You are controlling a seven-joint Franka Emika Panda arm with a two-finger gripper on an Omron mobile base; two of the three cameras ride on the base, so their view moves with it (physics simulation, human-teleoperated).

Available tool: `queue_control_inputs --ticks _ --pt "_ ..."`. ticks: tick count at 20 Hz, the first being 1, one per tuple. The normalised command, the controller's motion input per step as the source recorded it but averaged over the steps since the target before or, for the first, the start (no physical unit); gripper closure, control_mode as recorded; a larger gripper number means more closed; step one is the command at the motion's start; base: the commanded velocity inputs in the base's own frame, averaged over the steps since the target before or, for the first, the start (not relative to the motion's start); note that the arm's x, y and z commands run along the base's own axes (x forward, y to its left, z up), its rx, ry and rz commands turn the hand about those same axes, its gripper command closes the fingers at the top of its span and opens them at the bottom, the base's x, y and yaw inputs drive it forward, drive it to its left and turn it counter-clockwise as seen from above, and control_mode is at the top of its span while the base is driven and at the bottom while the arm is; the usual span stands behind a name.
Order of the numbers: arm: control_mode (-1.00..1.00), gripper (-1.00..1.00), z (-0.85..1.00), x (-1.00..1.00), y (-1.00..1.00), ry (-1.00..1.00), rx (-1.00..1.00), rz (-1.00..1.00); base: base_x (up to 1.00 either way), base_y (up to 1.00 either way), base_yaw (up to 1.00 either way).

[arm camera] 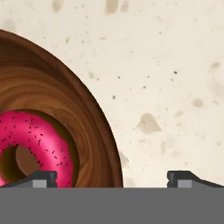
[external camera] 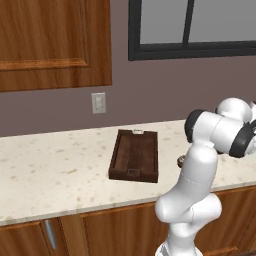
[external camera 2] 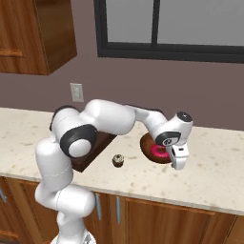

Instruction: Place the bowl with donut and the cupcake onto the tray.

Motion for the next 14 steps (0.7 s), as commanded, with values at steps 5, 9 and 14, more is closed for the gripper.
queue_control_inputs --ticks 5,9,14 --pt "-1.0 -1.0 -0.21 0.0 0.0 0.0 0.0 0.0 0.0 0.0 0.0" --pt "-1.0 -1.0 -0.07 0.0 0.0 0.0 0.0 0.0 0.0 0.0 0.0" --pt "-1.0 -1.0 0.0 0.0 0.0 0.0 0.0 0.0 0.0 0.0 0.0"
